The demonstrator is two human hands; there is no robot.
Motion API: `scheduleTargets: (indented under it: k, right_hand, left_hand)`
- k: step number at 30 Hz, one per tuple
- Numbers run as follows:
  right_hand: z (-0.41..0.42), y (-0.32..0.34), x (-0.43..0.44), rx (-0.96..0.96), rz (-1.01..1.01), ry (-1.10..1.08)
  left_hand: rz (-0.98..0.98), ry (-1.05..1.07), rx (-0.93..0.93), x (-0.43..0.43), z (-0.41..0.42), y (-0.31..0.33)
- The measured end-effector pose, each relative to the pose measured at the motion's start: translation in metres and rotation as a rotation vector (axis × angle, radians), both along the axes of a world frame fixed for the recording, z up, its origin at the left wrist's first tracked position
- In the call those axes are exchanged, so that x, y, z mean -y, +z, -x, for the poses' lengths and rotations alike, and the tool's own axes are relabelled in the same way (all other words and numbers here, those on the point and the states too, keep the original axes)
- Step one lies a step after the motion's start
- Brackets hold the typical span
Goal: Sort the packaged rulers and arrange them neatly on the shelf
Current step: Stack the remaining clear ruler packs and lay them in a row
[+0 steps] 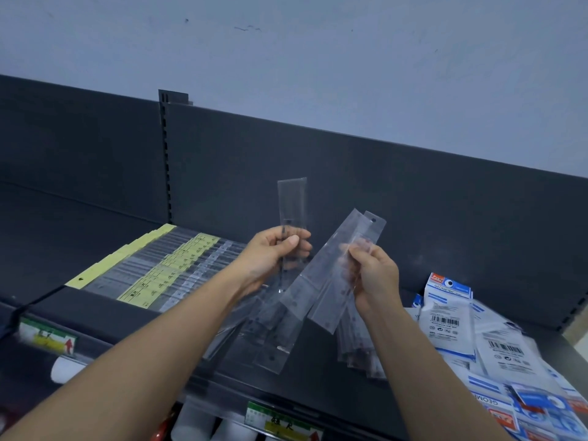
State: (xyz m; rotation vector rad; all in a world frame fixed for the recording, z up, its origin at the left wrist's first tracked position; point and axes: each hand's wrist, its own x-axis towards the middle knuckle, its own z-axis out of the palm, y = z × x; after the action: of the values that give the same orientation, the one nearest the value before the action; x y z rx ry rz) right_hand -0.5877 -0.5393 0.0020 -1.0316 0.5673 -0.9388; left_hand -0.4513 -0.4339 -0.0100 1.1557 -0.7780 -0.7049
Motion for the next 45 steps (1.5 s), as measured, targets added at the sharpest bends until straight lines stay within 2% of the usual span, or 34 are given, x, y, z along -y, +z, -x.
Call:
scheduleTargets:
  k: [11, 15, 19, 23, 26, 29, 33, 35, 38, 41, 45]
  right_hand:
    - [-0.001, -0.007, 0.003, -0.059, -0.001, 0.007]
    - [-0.006, -0.01, 0.008, -0.077, -0.013, -0.002]
    - [-0.009, -0.011, 0.013, -0.019, -0.061, 0.012]
    - [-0.01, -0.008, 0.016, 0.043, -0.092, 0.049]
    - [-0.011, -0.009, 0.018, 0.035, -0.106, 0.098]
    - [-0.011, -0.009, 0.019, 0.037, -0.133, 0.131]
    - [-0.009, -0.008, 0.023, 0.031, -0.18, 0.178]
    - [-0.009, -0.009, 0.024, -0.009, -0.219, 0.228]
    - [-0.007, -0.005, 0.021, -0.047, -0.291, 0.343]
    - [-0.007, -0.003, 0.019, -0.078, -0.408, 0.39]
    - [-0.013, -0.014, 0.022, -0.11, -0.518, 0.428]
  left_hand:
    - [-0.318, 0.046, 0.236, -0.007, -0.009, -0.03]
    - [-0.237, 0.097, 0.185, -0.002, -0.011, -0.025]
    - [-0.247, 0.195, 0.336, 0.003, -0.015, -0.02]
    - [-0.241, 0.17, 0.472, 0.005, -0.017, -0.019]
    - [-0.25, 0.154, 0.362, 0.007, -0.015, -0.011]
    - [-0.296, 0.033, 0.243, 0.007, -0.017, -0.008]
    - [-0.272, 0.069, 0.34, 0.005, -0.017, -0.009]
    - [-0.274, 0.179, 0.35, 0.007, -0.015, -0.007]
    - [-0.314, 0.344, 0.469, 0.011, -0.026, -0.014]
    - [-0.292, 0.349, 0.446, 0.012, -0.024, -0.016]
    - [-0.12, 0.281, 0.345, 0.018, -0.013, -0.011]
